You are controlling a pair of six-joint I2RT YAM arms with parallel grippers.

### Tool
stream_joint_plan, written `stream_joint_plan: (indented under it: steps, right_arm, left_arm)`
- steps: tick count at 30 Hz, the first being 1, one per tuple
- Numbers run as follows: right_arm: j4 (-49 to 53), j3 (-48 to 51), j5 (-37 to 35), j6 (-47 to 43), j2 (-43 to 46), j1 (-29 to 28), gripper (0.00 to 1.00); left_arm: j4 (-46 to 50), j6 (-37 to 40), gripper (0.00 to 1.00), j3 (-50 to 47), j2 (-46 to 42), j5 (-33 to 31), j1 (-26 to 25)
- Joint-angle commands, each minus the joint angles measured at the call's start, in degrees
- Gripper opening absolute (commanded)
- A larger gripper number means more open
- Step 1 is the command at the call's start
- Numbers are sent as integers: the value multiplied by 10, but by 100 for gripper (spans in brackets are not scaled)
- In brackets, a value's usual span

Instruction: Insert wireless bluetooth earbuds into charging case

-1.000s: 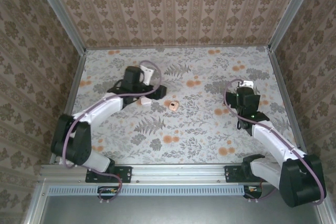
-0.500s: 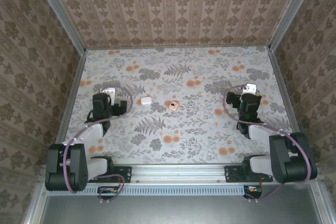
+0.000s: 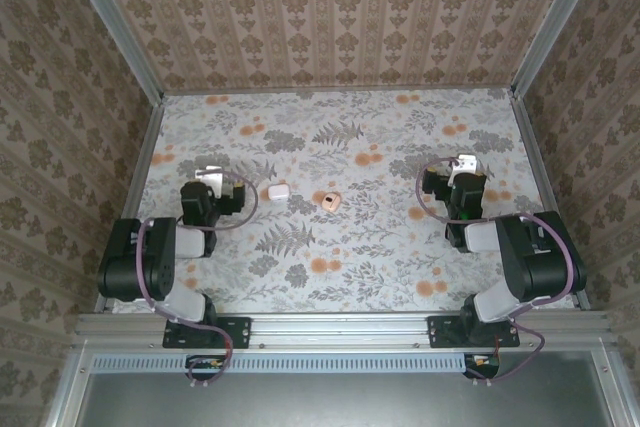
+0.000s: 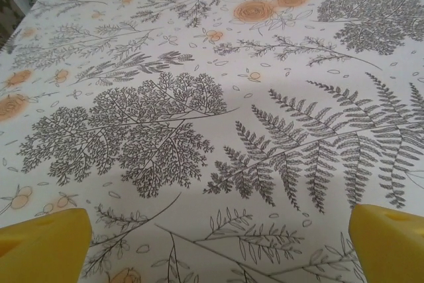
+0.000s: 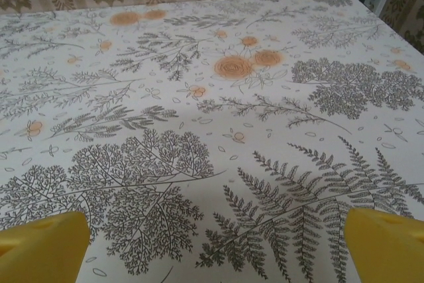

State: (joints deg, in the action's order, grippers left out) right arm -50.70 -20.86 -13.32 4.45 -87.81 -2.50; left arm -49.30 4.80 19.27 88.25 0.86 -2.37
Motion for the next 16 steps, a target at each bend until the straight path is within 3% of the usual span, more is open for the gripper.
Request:
stream_joint_plan:
  steps: [1, 16]
  right_arm:
    - [-13, -9, -12, -2, 1, 0, 100]
    - [-7, -14, -2, -9, 0, -2, 100]
  left_arm:
    - [11, -20, 100, 42, -3, -1, 19]
    - [8, -16, 100, 41, -2, -8, 15]
